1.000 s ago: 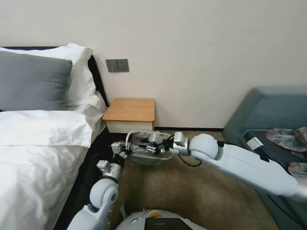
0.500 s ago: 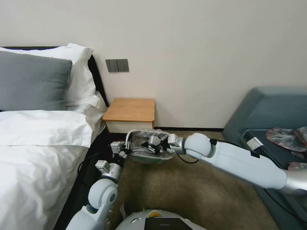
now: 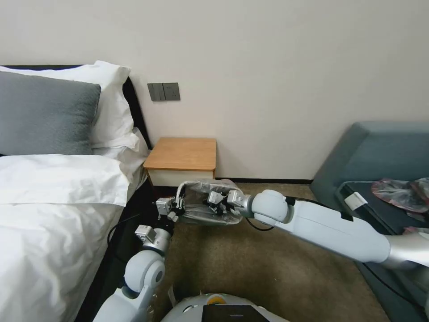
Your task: Pick up the garbage bag from the table and place it over the trash can.
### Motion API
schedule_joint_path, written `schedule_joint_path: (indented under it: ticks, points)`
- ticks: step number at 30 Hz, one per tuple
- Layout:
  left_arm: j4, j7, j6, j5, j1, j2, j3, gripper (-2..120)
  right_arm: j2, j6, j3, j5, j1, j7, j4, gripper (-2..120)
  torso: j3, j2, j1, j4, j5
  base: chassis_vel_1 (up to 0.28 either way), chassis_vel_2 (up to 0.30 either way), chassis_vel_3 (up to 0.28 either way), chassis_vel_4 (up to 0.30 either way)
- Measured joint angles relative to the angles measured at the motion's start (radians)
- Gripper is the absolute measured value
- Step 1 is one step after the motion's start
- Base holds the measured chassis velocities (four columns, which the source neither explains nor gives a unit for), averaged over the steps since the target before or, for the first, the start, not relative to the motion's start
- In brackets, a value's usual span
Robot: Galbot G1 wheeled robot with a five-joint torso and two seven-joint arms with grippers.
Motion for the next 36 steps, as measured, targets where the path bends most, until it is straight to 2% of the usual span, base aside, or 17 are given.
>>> schedule_joint_path:
  ticks: [9,29,36]
  points:
    - [0.0,0.017,-0.002,0.026,-0.002,-0.004,0.014,8,0.06,-0.1,-0.053,0.007,0.021,0.138,-0.013,0,0.0,0.0,0.0,0.0001,-0.0001,0.0,0.0,0.0,0.0]
    - [-0.019,0.033,0.001,0.044,0.001,-0.009,0.023,8,0.123,-0.1,-0.121,-0.063,0.047,0.144,-0.115,0,0.0,0.0,0.0,0.0001,0.0,0.0,0.0,0.0,0.0]
    - [0.008,0.033,0.0,0.043,-0.004,-0.013,0.023,8,0.108,-0.1,-0.116,-0.06,0.049,0.123,-0.087,0,0.0,0.0,0.0,0.0,-0.0001,0.0,0.0,0.0,0.0]
